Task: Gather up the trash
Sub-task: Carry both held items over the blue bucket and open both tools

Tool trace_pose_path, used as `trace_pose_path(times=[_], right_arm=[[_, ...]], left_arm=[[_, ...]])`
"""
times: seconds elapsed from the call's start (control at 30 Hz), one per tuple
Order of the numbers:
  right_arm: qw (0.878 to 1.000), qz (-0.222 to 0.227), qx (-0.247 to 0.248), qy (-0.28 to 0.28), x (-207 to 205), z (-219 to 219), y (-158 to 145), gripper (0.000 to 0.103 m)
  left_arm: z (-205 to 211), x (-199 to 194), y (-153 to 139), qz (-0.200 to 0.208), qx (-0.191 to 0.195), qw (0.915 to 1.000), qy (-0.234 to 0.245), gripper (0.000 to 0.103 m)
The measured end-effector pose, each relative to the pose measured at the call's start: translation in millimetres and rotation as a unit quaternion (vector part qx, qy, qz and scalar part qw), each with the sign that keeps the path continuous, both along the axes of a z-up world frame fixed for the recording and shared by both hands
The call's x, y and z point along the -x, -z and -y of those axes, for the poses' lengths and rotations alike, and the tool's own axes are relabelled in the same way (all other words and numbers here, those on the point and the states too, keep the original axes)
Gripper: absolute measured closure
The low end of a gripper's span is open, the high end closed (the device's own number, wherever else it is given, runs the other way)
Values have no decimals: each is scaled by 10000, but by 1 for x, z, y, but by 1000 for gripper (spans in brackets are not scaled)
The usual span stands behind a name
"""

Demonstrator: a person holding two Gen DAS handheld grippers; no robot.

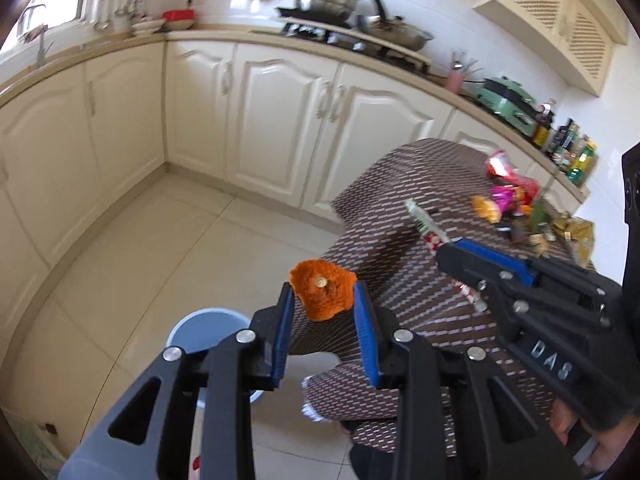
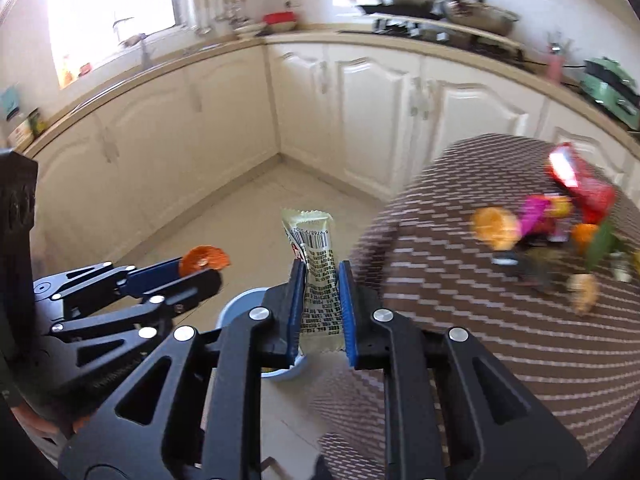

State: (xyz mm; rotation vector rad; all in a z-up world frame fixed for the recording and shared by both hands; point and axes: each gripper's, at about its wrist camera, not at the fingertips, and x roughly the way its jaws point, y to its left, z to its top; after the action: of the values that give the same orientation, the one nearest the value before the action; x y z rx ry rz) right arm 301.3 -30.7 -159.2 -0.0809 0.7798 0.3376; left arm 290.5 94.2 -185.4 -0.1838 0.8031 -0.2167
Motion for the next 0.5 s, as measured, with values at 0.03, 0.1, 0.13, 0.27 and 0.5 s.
trace_pose_path(times=[0.03, 0.1, 0.13, 0.27, 0.5], right_arm=[[9999, -83, -18, -90, -4, -10, 8, 86], [9995, -219, -64, -225, -10, -27, 22, 86], [9991, -315, -71, -292, -15, -38, 32, 86], [9973, -567, -166, -442, -32, -69, 65, 86], [9952, -834, -248, -451, -55, -94, 106, 86]], left_arm=[[-10, -3, 8, -95, -22, 9999, -112, 74], [-26, -8, 23, -258, -44, 9993, -268, 74], [-35, -11, 31, -361, -46, 9987, -360, 74], [-64, -26, 63, -704, -103, 9954, -642, 74], [-90, -64, 101, -1010, -60, 9903, -949, 72]])
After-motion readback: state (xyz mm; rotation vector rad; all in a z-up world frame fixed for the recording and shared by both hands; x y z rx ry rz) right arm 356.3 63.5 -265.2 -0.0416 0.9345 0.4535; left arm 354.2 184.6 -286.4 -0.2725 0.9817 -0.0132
